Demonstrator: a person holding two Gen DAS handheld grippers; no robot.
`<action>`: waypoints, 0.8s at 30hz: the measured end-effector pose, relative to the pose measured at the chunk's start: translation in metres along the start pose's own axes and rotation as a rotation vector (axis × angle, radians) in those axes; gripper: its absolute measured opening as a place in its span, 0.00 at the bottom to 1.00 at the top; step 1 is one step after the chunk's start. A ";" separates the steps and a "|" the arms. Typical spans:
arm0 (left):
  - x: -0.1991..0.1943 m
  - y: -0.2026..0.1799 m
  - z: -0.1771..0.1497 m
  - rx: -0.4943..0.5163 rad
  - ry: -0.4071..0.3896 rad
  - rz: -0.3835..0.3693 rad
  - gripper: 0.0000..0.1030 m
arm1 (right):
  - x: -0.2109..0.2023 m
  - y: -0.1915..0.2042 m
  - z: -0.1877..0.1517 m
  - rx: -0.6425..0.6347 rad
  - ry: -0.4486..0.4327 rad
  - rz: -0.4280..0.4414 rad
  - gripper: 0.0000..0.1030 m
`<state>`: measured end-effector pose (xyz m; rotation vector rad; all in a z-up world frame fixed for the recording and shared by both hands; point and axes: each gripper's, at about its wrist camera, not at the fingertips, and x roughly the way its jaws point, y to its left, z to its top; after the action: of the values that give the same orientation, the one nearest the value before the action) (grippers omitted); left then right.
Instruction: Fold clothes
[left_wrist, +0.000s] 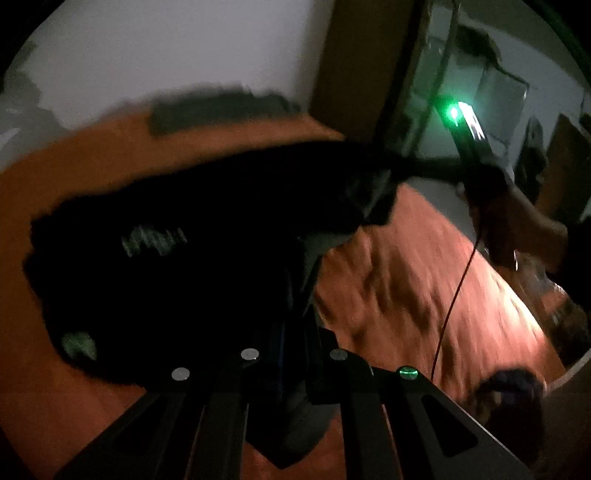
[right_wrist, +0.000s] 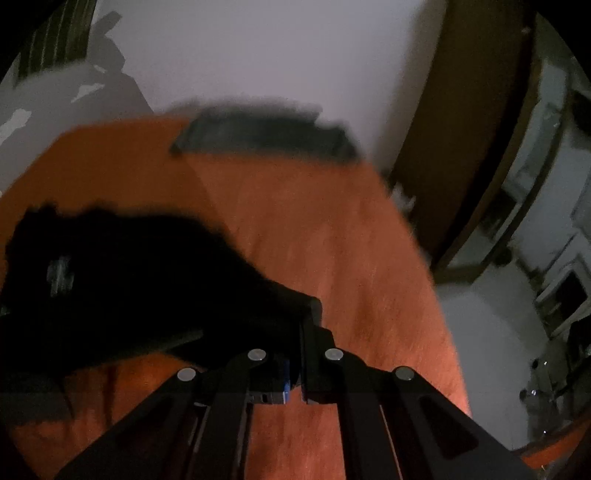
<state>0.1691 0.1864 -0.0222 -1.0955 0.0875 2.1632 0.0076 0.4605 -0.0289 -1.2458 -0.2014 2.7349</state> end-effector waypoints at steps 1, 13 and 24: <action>0.005 0.001 -0.005 -0.028 0.021 -0.025 0.08 | 0.005 0.001 -0.014 -0.007 0.040 0.019 0.02; -0.048 0.069 -0.005 -0.224 -0.150 -0.016 0.43 | -0.006 0.023 -0.003 -0.022 -0.018 0.195 0.50; -0.024 0.142 -0.033 -0.458 0.036 0.131 0.47 | -0.016 0.123 0.018 -0.108 -0.025 0.462 0.51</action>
<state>0.1139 0.0547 -0.0595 -1.4142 -0.3463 2.3454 -0.0032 0.3357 -0.0262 -1.4416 -0.0694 3.1640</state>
